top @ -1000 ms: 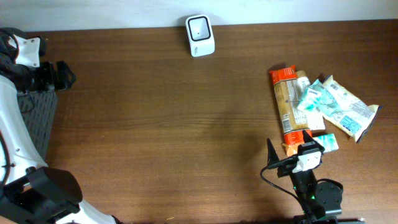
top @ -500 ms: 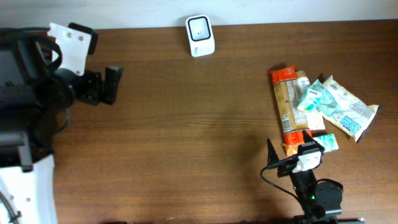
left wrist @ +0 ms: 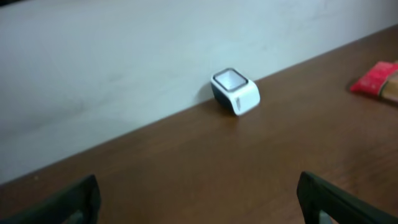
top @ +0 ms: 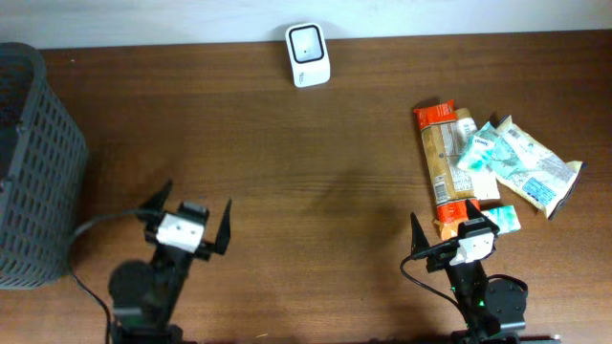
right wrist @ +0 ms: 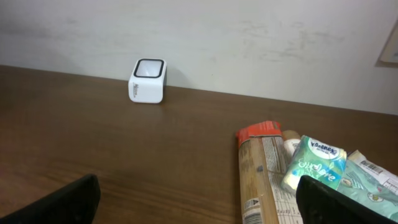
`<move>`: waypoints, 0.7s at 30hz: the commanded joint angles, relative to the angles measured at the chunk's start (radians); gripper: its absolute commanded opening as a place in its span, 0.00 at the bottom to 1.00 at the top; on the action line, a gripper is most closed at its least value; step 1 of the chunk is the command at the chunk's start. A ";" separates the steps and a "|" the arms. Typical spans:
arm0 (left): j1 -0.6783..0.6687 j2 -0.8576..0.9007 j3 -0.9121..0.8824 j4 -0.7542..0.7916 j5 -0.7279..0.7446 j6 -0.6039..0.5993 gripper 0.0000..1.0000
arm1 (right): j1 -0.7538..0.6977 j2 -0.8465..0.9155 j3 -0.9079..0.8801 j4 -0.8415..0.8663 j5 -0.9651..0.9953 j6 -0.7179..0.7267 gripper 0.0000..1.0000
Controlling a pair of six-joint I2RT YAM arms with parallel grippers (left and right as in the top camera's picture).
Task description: Scan the item barcode
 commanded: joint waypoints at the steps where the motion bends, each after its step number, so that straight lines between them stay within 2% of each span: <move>1: -0.002 -0.152 -0.139 0.013 -0.034 0.013 0.99 | -0.005 -0.007 -0.008 -0.001 0.006 0.011 0.99; 4: -0.002 -0.261 -0.197 -0.032 -0.039 0.075 0.99 | -0.005 -0.007 -0.008 -0.001 0.006 0.011 0.99; 7: -0.002 -0.332 -0.222 -0.100 -0.061 0.074 0.99 | -0.005 -0.007 -0.008 -0.001 0.006 0.011 0.99; 11: -0.002 -0.420 -0.283 -0.099 -0.082 0.070 0.99 | -0.005 -0.007 -0.008 -0.001 0.006 0.011 0.99; 21: -0.001 -0.422 -0.283 -0.100 -0.090 0.070 0.99 | -0.006 -0.007 -0.008 -0.001 0.006 0.011 0.99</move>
